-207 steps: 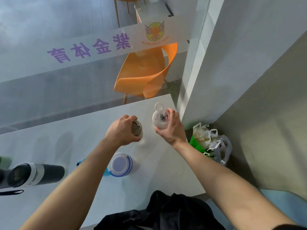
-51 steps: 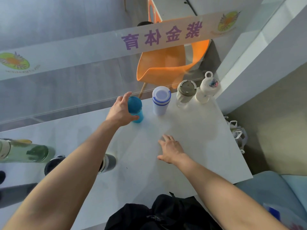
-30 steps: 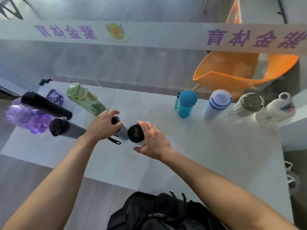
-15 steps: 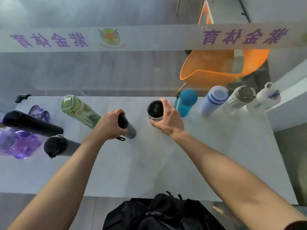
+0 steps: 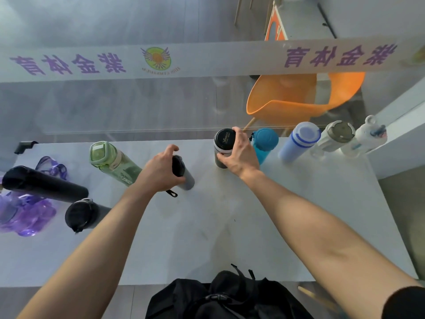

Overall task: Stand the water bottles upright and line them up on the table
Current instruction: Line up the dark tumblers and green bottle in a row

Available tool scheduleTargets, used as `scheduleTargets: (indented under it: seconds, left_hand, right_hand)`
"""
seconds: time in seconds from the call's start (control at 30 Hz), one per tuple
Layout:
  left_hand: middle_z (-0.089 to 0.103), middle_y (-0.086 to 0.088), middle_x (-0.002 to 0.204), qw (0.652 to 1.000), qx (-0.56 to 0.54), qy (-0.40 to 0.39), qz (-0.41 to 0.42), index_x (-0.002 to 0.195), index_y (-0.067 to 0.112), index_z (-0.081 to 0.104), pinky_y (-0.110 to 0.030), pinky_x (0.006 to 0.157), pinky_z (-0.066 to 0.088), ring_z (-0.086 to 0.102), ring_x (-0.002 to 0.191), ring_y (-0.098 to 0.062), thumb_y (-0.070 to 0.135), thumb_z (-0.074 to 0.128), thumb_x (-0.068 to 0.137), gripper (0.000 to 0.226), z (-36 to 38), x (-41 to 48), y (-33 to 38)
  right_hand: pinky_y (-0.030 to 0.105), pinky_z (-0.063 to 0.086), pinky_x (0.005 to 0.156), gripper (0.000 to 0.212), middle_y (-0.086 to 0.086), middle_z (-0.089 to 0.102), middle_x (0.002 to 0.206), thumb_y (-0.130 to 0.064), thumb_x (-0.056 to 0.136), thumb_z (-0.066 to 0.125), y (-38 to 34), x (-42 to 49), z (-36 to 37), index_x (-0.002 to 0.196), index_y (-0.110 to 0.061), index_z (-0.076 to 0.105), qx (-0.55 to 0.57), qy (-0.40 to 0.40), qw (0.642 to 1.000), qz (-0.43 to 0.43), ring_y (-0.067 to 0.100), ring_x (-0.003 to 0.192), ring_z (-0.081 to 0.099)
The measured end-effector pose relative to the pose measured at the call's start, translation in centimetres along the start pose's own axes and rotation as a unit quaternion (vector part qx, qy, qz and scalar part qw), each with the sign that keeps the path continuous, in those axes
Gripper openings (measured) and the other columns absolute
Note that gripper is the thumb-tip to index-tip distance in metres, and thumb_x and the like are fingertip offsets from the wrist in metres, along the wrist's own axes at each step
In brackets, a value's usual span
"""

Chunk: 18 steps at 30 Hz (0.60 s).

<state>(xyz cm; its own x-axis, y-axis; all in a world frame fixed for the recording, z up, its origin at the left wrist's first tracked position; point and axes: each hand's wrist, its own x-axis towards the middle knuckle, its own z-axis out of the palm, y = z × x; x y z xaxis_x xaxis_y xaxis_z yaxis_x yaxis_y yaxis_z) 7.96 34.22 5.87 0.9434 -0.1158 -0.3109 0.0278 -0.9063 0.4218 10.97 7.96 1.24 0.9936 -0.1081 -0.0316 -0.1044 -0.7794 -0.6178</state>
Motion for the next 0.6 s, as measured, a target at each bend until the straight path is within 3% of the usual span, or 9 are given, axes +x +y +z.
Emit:
scheduleTargets:
  seconds: [0.07,0.13,0.27,0.43,0.6]
  left_hand:
    - [0.062,-0.002,0.112,1.000,-0.004,0.014,-0.009,0.141,0.019,0.040,-0.044,0.082,0.055,0.060,0.099,-0.030,0.030,0.088,0.076,0.082,0.1,0.5,0.3]
    - [0.063,-0.005,0.103,0.999,-0.002,0.028,-0.016,0.128,0.017,0.037,-0.047,0.075,0.057,0.065,0.089,-0.034,0.030,0.088,0.075,0.075,0.1,1.1,0.6]
    - [0.056,0.001,0.089,0.999,-0.001,0.043,-0.014,0.114,0.019,0.033,-0.043,0.062,0.051,0.064,0.079,-0.035,0.030,0.087,0.074,0.068,-0.1,2.8,1.4]
    - [0.059,-0.004,0.101,0.999,0.000,0.046,0.011,0.113,0.016,0.039,-0.045,0.069,0.051,0.061,0.089,-0.034,0.030,0.084,0.073,0.062,-0.3,5.2,2.7]
    - [0.059,-0.006,0.113,0.998,0.030,0.046,0.028,0.116,0.014,0.042,-0.042,0.075,0.046,0.059,0.095,-0.034,0.033,0.088,0.072,0.066,-0.8,7.1,3.2]
  right_hand:
    - [0.041,0.043,0.119,0.111,0.016,0.045,0.160,-0.041,0.080,0.089,0.3,-0.3,-0.2,0.164,-0.008,0.024,0.004,-0.012,1.000,0.027,0.034,0.144,0.050]
    - [0.038,0.040,0.120,0.109,0.018,0.045,0.160,-0.040,0.081,0.089,0.8,-1.0,-0.2,0.164,-0.005,0.027,0.009,-0.017,0.998,0.061,0.033,0.145,0.049]
    - [0.040,0.048,0.110,0.074,0.014,0.056,0.145,-0.041,0.089,0.080,2.7,-3.5,-0.3,0.150,-0.012,0.051,-0.038,-0.068,0.988,0.130,0.034,0.130,0.062]
    - [0.040,0.048,0.113,0.063,0.012,0.054,0.148,-0.043,0.094,0.072,3.6,-6.9,0.8,0.148,-0.016,0.054,-0.113,-0.214,0.959,0.148,0.033,0.132,0.059]
    - [0.040,0.046,0.112,0.059,0.011,0.053,0.149,-0.043,0.098,0.067,3.2,-8.5,1.9,0.149,-0.017,0.053,-0.131,-0.265,0.946,0.133,0.032,0.133,0.058]
